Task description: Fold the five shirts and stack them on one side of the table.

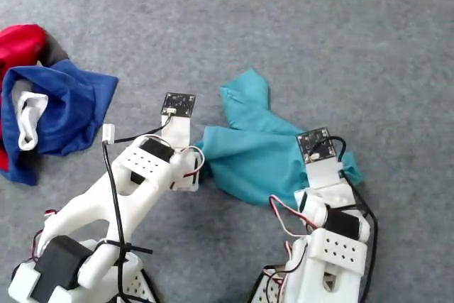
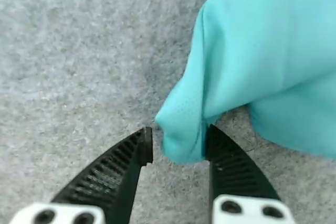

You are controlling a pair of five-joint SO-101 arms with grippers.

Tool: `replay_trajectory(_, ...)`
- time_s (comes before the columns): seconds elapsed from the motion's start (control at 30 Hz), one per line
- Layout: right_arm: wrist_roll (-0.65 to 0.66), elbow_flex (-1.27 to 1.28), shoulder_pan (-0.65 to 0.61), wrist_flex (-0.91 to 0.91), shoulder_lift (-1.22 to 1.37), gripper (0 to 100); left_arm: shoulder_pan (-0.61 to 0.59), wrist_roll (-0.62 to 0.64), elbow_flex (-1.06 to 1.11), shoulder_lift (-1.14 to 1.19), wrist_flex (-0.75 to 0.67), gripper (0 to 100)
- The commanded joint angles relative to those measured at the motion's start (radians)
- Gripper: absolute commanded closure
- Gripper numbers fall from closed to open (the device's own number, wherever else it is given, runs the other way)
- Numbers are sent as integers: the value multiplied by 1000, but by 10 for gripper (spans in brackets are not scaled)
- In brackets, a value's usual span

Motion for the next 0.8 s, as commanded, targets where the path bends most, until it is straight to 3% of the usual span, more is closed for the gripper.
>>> replay_trajectory(0.0,-9,-31,-12,-8,15,984,8,-26,-42,-3,-32,830)
replay_trajectory(0.13,-9,-30,-12,-8,15,984,10,-86,-36,0,-87,966)
replay_trajectory(0.33,-9,-31,-12,-8,13,984,10,-97,-41,-8,-72,972)
replay_trajectory(0.47,15,-74,-12,51,13,967,-4,-215,-122,-12,152,972)
replay_trajectory(0.57,52,-202,-5,193,13,841,-108,-354,-222,-17,353,972)
replay_trajectory(0.67,55,-349,-2,287,16,716,-300,-473,-325,-75,473,972)
replay_trajectory(0.77,51,-504,6,370,22,701,-481,-580,-418,-169,565,972)
